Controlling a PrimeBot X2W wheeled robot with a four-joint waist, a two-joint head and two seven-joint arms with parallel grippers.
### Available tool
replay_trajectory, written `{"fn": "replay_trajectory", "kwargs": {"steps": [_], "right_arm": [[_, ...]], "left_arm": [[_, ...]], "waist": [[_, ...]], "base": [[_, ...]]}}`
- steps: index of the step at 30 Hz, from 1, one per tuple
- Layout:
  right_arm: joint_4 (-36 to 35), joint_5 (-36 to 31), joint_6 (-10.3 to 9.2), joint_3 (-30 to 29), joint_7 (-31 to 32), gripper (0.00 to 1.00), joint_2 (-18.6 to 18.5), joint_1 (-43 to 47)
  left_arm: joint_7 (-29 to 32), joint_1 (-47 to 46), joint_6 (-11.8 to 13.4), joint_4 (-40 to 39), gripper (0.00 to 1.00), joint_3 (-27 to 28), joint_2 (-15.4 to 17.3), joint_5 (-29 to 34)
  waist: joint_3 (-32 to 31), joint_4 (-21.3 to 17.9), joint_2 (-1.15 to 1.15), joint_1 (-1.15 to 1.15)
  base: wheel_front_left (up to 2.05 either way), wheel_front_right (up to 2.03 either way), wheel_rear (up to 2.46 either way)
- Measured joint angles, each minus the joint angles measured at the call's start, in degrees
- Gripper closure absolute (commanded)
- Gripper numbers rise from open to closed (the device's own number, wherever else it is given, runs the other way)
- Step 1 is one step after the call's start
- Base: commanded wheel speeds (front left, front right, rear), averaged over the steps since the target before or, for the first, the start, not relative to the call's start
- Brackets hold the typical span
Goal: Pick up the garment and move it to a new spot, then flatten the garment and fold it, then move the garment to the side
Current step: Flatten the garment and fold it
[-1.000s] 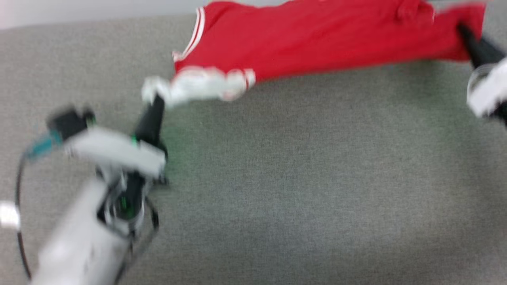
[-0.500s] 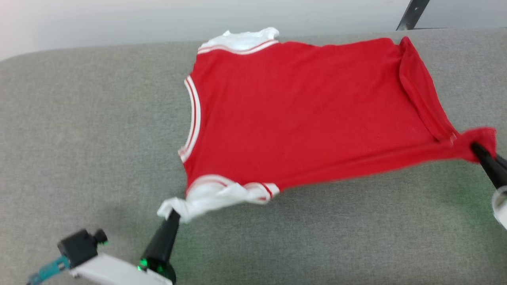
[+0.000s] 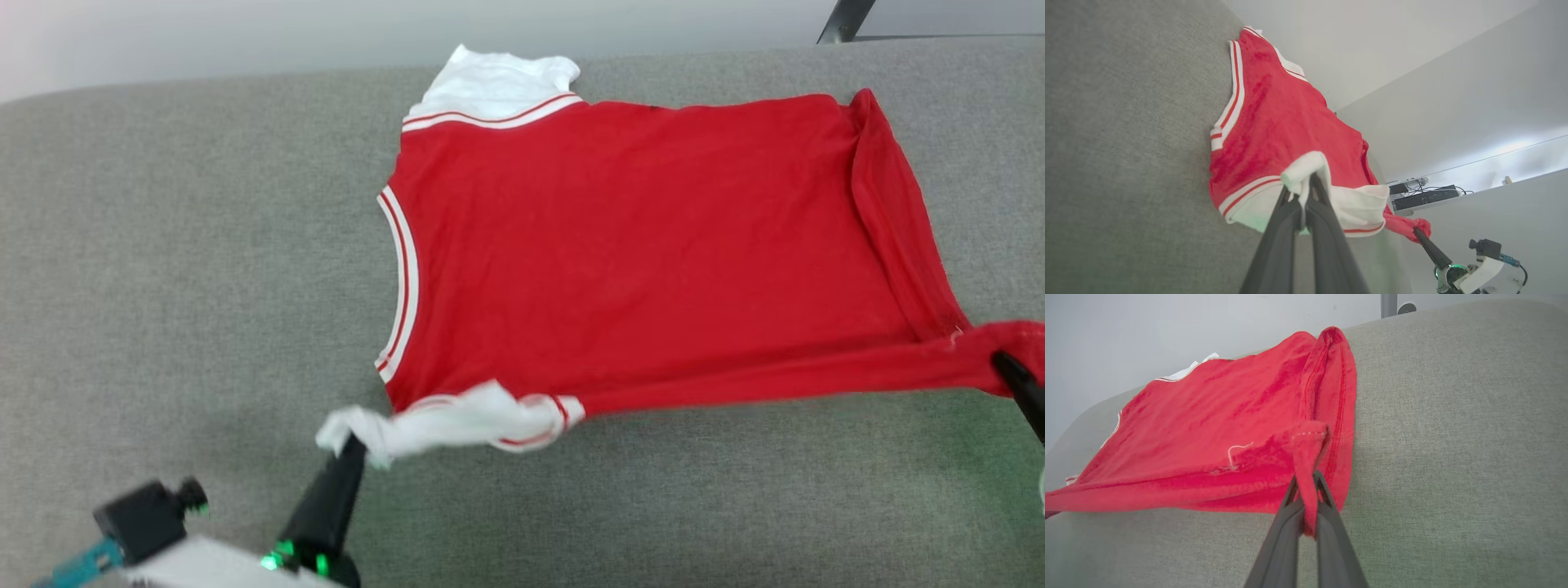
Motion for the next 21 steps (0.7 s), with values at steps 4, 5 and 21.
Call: {"fn": "replay_trajectory", "kwargs": {"steps": [4,5,21], "right_arm": [[-0.4,-3.5,-0.01,-3.5,5.2,1.0,4.8,-2.6],[-0.2,-4.2,-0.01,-4.1,6.5,1.0,6.1,-4.0],[7.7,-15.3,-0.01,-10.1,11.6,1.0,16.6,-15.2]], "left_arm": [[0.0,-5.4,1.5,3.8,1.0,1.3,-2.5,-0.3],[0.2,-7.1,1.5,4.7,1.0,1.4,-3.2,-0.3],[-1.2,-26.5,-2.1,29.7,1.0,0.0,-15.1,10.3]], "waist": [[1.0,-0.1,0.0,0.0],[1.3,-0.1,0.0,0.0],[8.3,0.3,0.0,0.0]], "base": [[0.0,0.0,0.0],[0.0,0.0,0.0],[0.0,0.0,0.0]]}}
